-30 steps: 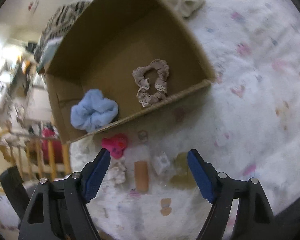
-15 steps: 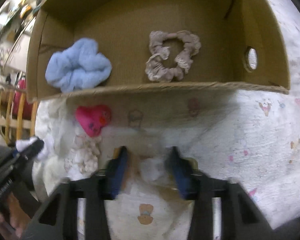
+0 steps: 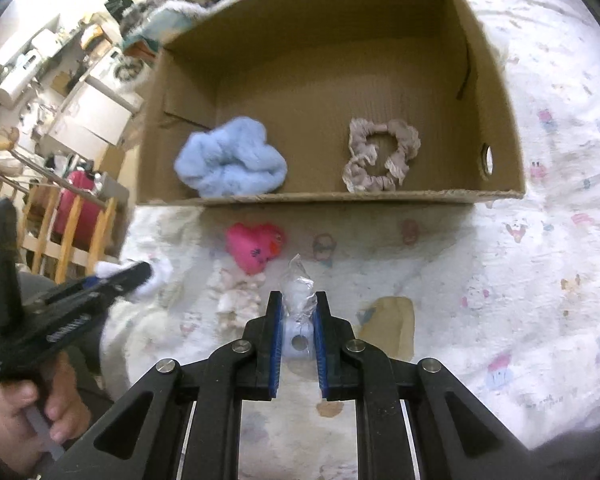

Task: Organize soft objects
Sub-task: 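Grasp the white sock with left tool while right tool grasps the clear plastic bag, then lower both held items into the box and open both tools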

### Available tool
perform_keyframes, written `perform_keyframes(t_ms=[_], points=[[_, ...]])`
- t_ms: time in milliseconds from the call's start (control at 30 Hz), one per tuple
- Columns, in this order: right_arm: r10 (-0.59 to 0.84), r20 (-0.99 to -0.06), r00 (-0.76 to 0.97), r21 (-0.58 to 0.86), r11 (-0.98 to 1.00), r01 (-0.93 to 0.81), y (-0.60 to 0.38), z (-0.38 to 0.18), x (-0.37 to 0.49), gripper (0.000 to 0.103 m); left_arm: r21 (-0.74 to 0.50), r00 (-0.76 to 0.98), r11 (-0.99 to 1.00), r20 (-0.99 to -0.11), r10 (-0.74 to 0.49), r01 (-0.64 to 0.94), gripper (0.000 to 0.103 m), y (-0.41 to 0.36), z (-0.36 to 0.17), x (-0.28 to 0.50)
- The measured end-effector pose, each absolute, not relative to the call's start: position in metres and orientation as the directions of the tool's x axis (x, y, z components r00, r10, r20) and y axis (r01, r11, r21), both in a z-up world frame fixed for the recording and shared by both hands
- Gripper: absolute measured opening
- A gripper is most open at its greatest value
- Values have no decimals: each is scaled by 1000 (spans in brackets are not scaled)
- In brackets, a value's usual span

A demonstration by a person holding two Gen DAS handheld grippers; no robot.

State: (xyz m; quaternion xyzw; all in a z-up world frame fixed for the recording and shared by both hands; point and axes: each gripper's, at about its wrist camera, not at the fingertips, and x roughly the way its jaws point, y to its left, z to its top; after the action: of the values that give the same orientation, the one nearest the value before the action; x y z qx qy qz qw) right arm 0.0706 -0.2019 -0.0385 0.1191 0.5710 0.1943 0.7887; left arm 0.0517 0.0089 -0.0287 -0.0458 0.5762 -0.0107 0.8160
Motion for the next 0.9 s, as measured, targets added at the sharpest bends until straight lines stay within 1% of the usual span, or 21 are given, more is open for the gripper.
perform_keyframes(t_ms=[133,233,367,533,700,900], points=[[483,-819,309,456,876,-158,-215,-25,69,16,-84,361,996,-930,-66,-36,23,7,-25,49],[488,-797,356,458,872,-170,-218,-13,65,16,-91,392,995,-918,-69,-38,23,6,-18,47],[495,-759,422,461,867,-188,-218,0,62,16,-32,431,999,-902,-24,-11,23,2,-10,44],[491,-700,518,444,868,-223,-220,24,59,16,-45,463,999,-886,-28,-27,23,9,9,50],[476,-671,568,437,873,-215,-226,38,67,16,-37,518,999,-855,-26,-10,23,3,37,67],[459,-667,587,431,880,-198,-235,46,96,16,-19,549,1000,-836,-24,15,23,-16,55,100]])
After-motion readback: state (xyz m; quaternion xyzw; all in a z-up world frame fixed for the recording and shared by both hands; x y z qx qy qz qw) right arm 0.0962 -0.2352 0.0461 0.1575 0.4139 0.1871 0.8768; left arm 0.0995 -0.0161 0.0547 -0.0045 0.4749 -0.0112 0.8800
